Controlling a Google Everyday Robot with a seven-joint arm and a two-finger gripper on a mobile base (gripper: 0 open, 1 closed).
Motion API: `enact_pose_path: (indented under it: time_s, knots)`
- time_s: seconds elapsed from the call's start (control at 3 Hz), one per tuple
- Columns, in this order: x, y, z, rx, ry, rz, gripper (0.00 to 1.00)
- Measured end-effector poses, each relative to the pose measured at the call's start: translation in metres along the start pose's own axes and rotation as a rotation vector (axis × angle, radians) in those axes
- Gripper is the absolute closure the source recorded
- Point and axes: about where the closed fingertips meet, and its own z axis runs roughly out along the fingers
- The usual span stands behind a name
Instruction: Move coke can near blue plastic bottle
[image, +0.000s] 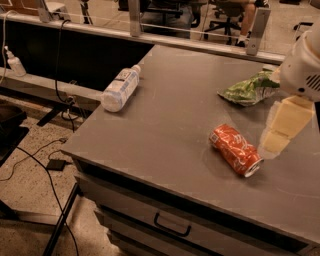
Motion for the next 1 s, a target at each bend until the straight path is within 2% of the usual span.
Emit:
enact_pose_path:
  time_s: [0.33, 1.0]
  knots:
    - [0.001, 0.014, 0.027, -0.012, 0.018, 0.107, 0.00]
    - [0.023, 0.034, 0.082, -0.038, 0.061, 0.261, 0.00]
